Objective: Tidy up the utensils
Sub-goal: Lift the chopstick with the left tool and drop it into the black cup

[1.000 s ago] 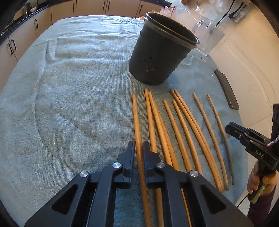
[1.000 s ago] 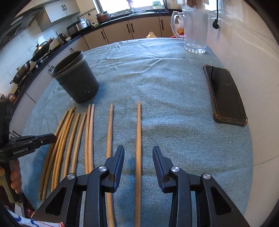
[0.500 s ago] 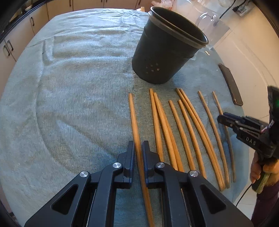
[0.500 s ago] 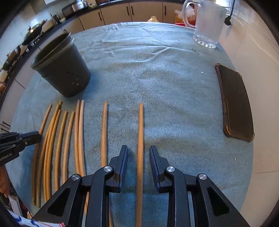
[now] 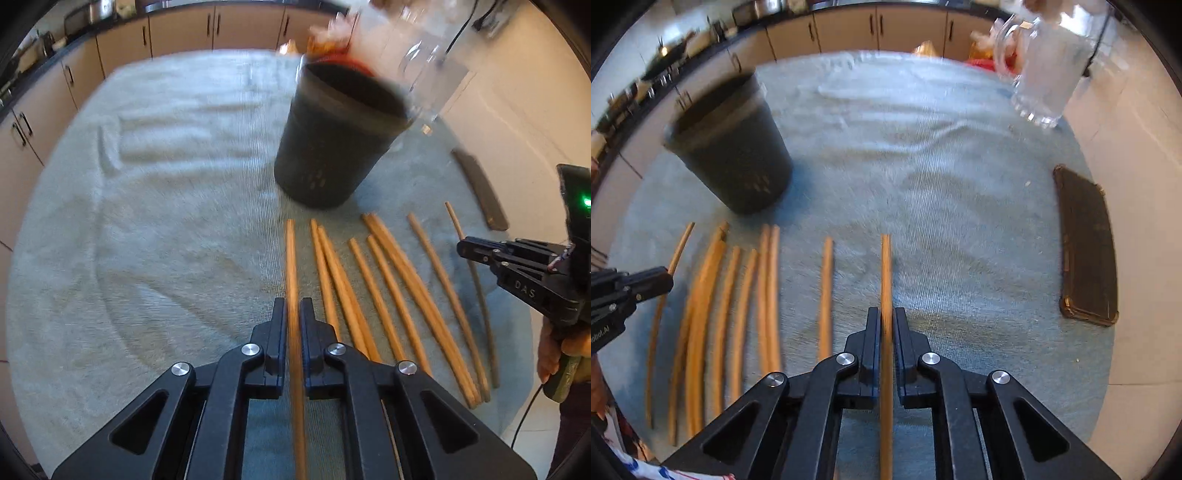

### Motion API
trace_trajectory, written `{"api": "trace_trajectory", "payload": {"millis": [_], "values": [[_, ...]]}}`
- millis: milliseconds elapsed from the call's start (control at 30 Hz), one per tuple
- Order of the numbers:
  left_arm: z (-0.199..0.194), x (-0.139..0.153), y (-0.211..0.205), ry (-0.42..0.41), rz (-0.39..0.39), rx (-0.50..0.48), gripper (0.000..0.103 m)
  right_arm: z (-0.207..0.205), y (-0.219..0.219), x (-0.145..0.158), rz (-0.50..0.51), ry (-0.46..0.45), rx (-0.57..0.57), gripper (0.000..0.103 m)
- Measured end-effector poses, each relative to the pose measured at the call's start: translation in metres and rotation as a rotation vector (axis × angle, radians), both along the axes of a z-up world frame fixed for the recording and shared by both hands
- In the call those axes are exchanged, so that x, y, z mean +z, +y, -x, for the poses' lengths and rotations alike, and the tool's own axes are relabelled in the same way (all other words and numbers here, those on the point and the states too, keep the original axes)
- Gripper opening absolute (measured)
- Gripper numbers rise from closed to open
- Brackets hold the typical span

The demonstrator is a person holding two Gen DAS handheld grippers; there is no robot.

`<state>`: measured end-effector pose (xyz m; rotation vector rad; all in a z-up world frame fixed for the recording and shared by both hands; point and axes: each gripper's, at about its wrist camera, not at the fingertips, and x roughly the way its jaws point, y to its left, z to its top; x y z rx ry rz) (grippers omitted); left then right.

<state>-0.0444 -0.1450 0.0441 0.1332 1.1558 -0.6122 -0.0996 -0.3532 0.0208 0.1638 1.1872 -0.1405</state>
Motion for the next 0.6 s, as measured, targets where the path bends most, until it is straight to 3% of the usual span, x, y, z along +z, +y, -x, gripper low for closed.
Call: {"api": "trace_trajectory", "payload": {"millis": [233,433,600], "values": [[0.054,0.071,0.031,-0.258,0.105,-0.022,0.006,0.052,0.019,0.057,0.031,-0.223,-0.013,0.007],[0.102,0.096,0.043,-0.432,0.132,-0.045,0.006,0.099,0.032,0.1,0.039,-0.369,-0.024,0.007],[0.129,0.109,0.062,-0.477,0.158,-0.061,0.006,0.127,0.049,0.125,0.05,-0.453,-0.011,0.007]]}}
